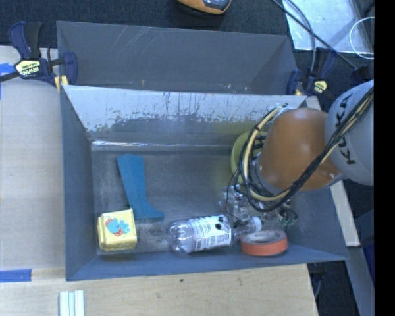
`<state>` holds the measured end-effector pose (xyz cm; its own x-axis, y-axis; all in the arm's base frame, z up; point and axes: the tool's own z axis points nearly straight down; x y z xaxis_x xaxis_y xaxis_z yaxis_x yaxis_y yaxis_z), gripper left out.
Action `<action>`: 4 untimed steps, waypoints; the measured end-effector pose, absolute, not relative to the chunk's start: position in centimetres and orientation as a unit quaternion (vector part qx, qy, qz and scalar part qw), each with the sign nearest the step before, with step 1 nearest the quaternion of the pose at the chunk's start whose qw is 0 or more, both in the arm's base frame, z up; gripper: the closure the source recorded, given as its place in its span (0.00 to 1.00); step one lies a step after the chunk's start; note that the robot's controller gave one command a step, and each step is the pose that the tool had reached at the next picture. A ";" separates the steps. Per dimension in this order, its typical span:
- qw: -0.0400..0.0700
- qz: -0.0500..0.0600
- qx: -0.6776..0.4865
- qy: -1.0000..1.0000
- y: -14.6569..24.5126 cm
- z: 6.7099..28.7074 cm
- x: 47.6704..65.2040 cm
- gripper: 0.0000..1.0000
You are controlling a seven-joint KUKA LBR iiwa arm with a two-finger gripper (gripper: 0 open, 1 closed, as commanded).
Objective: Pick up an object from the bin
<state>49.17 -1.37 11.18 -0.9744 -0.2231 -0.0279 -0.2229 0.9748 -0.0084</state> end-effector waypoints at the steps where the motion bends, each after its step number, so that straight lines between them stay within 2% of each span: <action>1: 0.010 -0.002 -0.112 0.994 -1.3 10.9 48.9 0.00; 2: 0.010 -0.002 -0.113 0.994 -1.3 10.8 48.9 0.00; 3: 0.010 -0.002 -0.119 0.993 -0.8 7.0 49.3 0.00; 4: 0.010 -0.003 -0.115 0.993 -0.2 7.0 49.2 0.00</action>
Offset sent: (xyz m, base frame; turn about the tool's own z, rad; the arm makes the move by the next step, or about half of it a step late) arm 0.0000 0.0000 0.0000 0.0000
